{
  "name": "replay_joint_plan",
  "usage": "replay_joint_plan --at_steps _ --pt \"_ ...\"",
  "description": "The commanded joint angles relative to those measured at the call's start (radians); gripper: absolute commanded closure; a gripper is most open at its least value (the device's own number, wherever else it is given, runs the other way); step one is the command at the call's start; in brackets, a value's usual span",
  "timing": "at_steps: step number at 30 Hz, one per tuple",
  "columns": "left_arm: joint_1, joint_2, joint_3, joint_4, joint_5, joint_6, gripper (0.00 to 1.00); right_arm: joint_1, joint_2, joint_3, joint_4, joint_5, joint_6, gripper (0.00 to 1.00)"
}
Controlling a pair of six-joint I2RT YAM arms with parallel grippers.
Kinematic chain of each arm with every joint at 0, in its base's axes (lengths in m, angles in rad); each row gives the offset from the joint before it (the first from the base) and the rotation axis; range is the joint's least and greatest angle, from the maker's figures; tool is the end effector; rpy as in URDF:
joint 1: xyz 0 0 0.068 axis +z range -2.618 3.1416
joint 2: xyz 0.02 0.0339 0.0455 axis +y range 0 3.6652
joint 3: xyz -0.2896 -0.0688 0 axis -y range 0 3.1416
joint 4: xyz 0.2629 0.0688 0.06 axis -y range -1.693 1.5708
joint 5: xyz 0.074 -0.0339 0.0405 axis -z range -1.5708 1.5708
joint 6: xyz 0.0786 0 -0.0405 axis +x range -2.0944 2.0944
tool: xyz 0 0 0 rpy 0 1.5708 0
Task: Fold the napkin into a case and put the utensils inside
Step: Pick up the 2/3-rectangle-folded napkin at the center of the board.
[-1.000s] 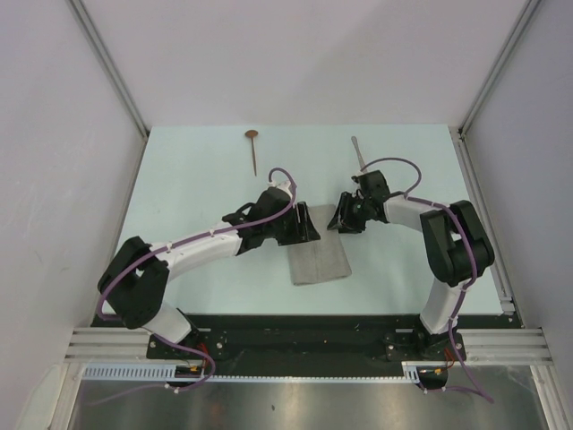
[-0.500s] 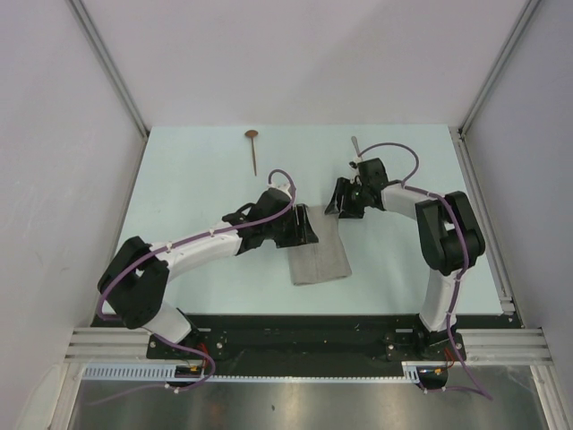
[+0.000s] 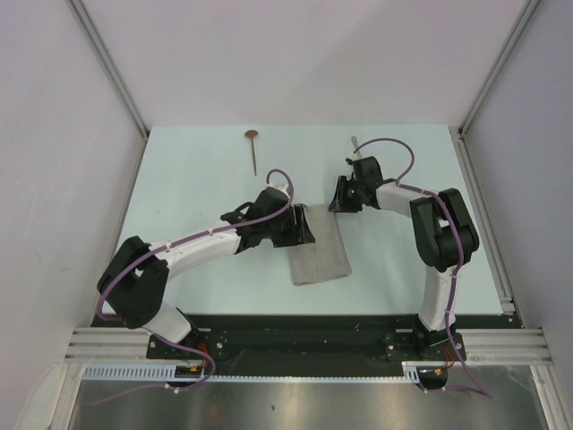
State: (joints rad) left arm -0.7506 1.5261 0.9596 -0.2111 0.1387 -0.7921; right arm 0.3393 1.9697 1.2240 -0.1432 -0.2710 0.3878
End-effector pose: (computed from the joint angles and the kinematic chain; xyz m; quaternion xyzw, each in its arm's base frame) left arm 0.2626 -0.2598 0.2058 0.0077 0.9205 -0.3145 0.2317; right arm 0.4274 0.1732 0.1298 -0.0225 0.9346 0.2368 0.2644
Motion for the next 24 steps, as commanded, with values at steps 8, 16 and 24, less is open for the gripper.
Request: replay_joint_plan --at_steps 8,16,24 --pt "0.092 0.06 0.085 0.006 0.045 -0.012 0.42 0.023 0.028 -0.018 0.022 0.075 -0.029 0.95" --pt "0.134 0.146 0.159 0.036 0.088 -0.032 0.43 0.044 -0.043 -0.027 0.056 0.088 -0.067 1.0" --pt "0.171 0.167 0.145 0.05 0.113 -0.033 0.43 0.13 -0.071 0.019 -0.058 0.337 -0.058 1.0"
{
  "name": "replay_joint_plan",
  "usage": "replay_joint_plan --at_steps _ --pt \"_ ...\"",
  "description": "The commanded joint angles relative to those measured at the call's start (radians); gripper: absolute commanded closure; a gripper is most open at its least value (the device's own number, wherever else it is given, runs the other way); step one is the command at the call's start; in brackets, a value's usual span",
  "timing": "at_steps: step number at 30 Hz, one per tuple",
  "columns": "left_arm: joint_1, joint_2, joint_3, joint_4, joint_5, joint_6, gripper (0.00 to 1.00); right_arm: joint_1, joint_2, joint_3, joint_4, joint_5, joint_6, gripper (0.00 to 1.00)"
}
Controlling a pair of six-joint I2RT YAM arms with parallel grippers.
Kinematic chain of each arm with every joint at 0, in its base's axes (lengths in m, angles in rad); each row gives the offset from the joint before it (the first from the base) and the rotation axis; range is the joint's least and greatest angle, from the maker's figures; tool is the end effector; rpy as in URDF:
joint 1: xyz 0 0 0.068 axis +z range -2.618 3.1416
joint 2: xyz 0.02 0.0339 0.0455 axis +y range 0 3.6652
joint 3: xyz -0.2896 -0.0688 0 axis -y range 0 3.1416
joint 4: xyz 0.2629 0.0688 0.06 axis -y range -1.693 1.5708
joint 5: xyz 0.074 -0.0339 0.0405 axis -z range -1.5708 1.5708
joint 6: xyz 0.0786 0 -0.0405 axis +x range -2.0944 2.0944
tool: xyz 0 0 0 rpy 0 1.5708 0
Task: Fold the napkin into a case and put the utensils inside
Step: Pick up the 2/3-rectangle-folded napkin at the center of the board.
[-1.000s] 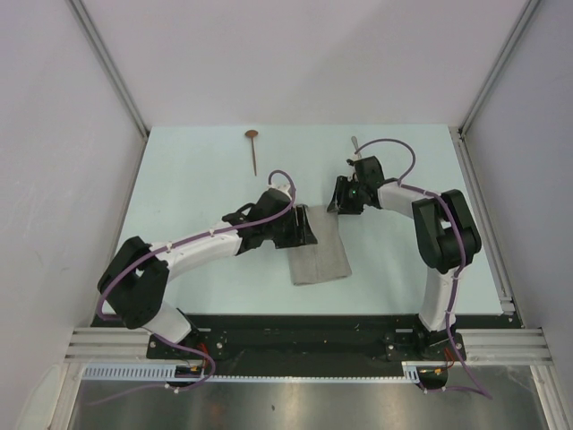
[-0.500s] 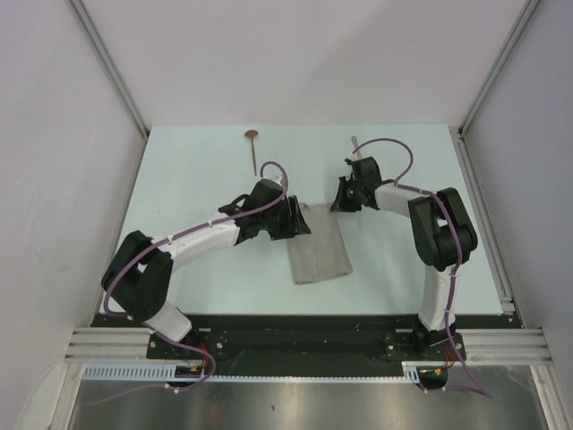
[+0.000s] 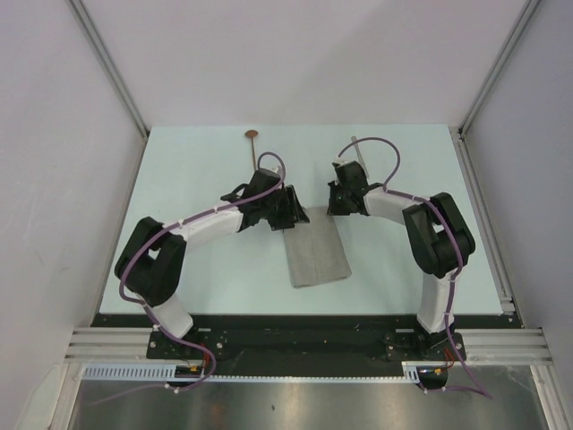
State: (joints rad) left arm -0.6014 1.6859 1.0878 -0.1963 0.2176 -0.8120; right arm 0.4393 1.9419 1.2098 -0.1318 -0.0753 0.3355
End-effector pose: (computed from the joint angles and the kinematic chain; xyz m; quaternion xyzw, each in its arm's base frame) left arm 0.3284 -0.2459 0.1952 -0.0558 0.9193 -0.3208 0.2209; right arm 0.4135 0.2008 0.1364 -0.0616 0.9356 0.1634 0.3069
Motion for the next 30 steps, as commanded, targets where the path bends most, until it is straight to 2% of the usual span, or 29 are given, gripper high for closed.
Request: replay_joint_plan --at_steps 1,10,17,27,30 --pt "0.026 0.009 0.014 0.04 0.035 -0.015 0.43 0.042 -0.046 0.031 -0.069 0.153 -0.007 1.0" --pt "0.049 0.015 -0.009 0.041 0.046 -0.013 0.43 0.121 -0.083 0.069 -0.115 0.359 -0.035 1.0" --pt "0.049 0.026 -0.017 0.044 0.049 -0.016 0.43 0.173 -0.083 0.125 -0.17 0.448 -0.072 1.0" --pt "0.057 0.052 0.018 0.028 0.036 -0.006 0.44 0.193 -0.084 0.106 -0.152 0.421 -0.062 1.0" --pt "0.069 0.083 0.049 0.0 0.009 0.005 0.5 0.193 -0.084 0.096 -0.138 0.407 -0.059 1.0"
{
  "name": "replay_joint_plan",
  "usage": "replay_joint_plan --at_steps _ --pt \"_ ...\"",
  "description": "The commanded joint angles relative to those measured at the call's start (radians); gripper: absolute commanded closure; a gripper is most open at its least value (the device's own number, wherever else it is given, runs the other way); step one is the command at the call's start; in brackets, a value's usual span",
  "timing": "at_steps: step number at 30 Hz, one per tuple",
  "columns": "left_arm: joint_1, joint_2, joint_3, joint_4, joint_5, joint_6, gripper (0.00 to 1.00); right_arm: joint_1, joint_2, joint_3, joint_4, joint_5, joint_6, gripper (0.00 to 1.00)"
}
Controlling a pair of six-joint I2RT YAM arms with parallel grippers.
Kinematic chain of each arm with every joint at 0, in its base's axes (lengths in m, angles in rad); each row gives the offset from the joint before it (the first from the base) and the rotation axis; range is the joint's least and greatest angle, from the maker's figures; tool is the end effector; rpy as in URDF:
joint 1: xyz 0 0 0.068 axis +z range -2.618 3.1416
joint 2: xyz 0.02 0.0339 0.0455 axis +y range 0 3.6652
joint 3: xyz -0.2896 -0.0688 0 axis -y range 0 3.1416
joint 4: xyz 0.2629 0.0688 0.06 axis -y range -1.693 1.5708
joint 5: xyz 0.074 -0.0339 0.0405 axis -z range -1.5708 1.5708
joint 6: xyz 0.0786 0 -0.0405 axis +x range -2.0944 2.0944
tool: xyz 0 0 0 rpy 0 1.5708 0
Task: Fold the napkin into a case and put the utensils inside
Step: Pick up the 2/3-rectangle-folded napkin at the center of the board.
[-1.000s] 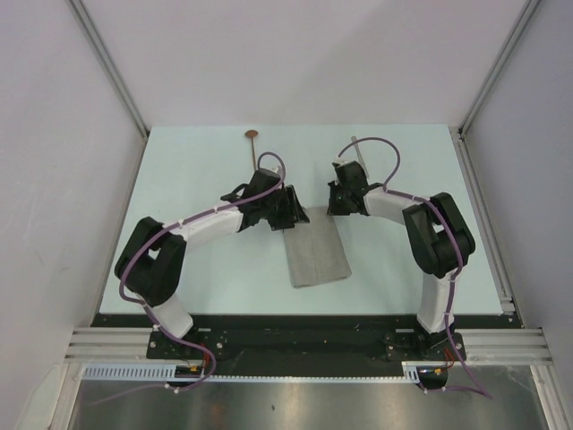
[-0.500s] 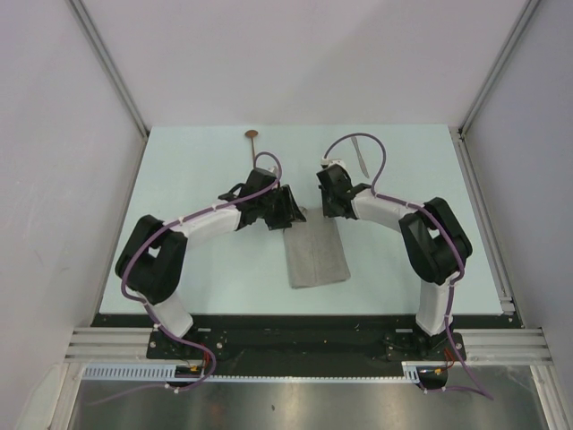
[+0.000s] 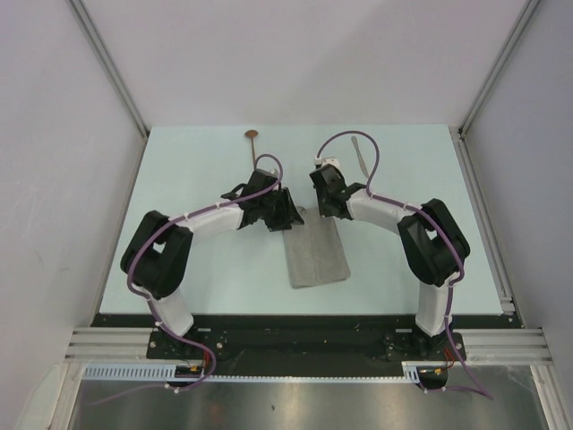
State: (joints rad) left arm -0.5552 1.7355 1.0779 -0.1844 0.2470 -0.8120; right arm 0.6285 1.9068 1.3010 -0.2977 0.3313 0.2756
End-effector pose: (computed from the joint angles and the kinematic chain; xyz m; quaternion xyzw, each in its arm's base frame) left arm 0.3402 -0.2336 0.1739 -0.0752 0.9252 -0.3126 0.2015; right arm 0.3852 0.2483 0.1700 -0.1104 0.9269 0.0009 0.3586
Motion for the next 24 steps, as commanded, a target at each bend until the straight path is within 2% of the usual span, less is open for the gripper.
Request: replay_joint_plan --at_steps 1,3,8,12,15,18,21,24 --pt "0.028 0.039 0.069 -0.03 -0.025 0.007 0.51 0.002 -0.049 0.003 0.029 -0.006 -0.001 1.0" --pt "0.037 0.045 0.08 -0.029 -0.029 0.005 0.55 0.002 -0.049 0.0 0.034 -0.014 -0.004 1.0" --pt "0.04 0.045 0.093 -0.01 -0.012 0.004 0.56 -0.021 -0.051 0.004 0.038 -0.05 0.005 1.0" --pt "0.041 0.032 0.073 0.002 0.008 0.002 0.56 -0.084 -0.049 -0.019 0.057 -0.179 0.042 1.0" --pt "0.04 0.026 0.048 0.006 0.015 0.002 0.56 -0.124 -0.043 -0.037 0.057 -0.241 0.043 0.78" --pt "0.04 0.019 0.033 0.014 0.021 0.002 0.56 -0.142 -0.048 -0.06 0.06 -0.281 0.045 0.61" --pt "0.04 0.015 0.024 0.022 0.029 -0.001 0.56 -0.148 -0.063 -0.098 0.078 -0.319 0.046 0.56" --pt "0.041 0.01 0.014 0.025 0.032 -0.003 0.56 -0.165 -0.077 -0.15 0.127 -0.389 0.066 0.56"
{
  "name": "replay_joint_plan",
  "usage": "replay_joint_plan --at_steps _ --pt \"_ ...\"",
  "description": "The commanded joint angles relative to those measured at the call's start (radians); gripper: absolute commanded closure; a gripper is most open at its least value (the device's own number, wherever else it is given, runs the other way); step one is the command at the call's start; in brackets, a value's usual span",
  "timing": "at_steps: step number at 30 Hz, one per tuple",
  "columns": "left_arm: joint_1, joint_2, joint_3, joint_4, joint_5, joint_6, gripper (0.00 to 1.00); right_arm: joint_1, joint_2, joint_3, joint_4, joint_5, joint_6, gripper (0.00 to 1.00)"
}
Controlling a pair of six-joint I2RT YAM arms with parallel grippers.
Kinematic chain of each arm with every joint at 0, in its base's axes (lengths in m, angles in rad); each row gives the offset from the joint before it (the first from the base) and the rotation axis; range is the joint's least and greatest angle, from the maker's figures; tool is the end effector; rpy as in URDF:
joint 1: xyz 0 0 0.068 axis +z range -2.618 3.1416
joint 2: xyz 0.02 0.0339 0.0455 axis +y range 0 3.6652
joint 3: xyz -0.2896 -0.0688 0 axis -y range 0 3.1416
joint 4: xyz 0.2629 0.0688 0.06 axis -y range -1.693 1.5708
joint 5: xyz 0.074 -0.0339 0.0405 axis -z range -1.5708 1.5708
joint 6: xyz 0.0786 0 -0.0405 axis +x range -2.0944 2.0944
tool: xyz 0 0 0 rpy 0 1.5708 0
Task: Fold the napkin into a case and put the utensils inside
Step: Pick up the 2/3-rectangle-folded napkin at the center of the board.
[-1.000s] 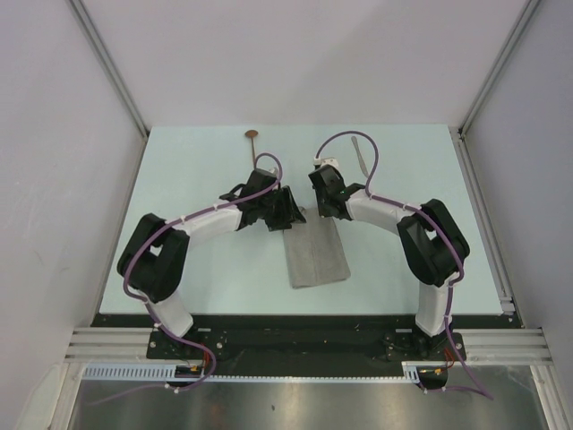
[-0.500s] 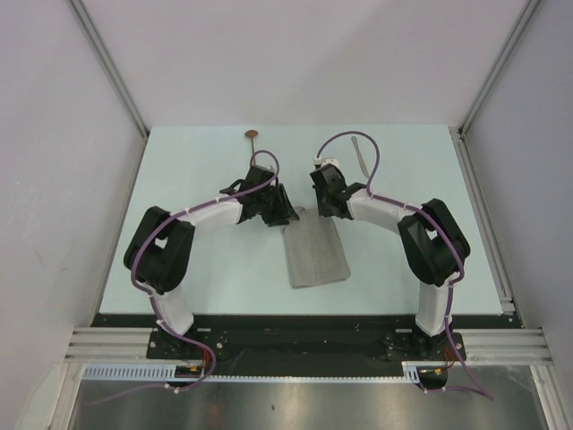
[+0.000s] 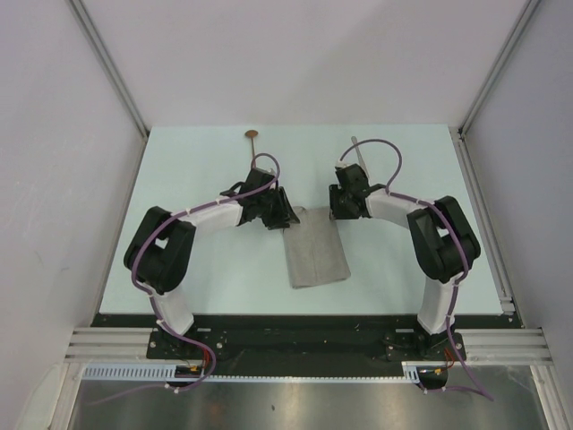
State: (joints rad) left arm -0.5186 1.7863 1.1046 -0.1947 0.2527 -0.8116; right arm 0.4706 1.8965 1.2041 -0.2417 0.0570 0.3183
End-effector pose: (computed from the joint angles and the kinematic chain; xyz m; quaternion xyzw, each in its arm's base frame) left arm 0.3550 -0.2252 0.1620 -0.0938 0.9291 -0.3016 0.1925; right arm 0.3977 0.1973 0.1436 -0.0633 0.9473 0.0953 0.2992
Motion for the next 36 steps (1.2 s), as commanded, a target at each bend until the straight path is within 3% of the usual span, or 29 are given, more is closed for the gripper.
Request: replay_joint_plan --at_steps 1,7,16,26,32,36 --pt "0.003 -0.041 -0.015 0.035 0.026 -0.001 0.56 -0.01 -0.065 -0.063 0.084 -0.124 0.025 0.56" --pt "0.003 -0.039 -0.018 0.029 0.026 0.003 0.56 -0.01 -0.065 -0.139 0.163 -0.149 0.059 0.6" --pt "0.003 -0.033 -0.026 0.032 0.025 0.005 0.56 0.06 -0.002 -0.147 0.137 0.041 0.036 0.68" --pt "0.018 -0.041 -0.002 0.002 0.011 0.014 0.56 0.102 -0.03 -0.124 0.159 0.13 0.001 1.0" --pt "0.045 0.02 0.067 -0.071 -0.003 0.041 0.57 0.129 -0.085 -0.063 0.104 0.141 -0.044 1.0" --pt "0.043 0.051 0.054 -0.031 -0.001 0.008 0.57 0.16 -0.094 -0.023 0.053 0.167 -0.055 1.0"
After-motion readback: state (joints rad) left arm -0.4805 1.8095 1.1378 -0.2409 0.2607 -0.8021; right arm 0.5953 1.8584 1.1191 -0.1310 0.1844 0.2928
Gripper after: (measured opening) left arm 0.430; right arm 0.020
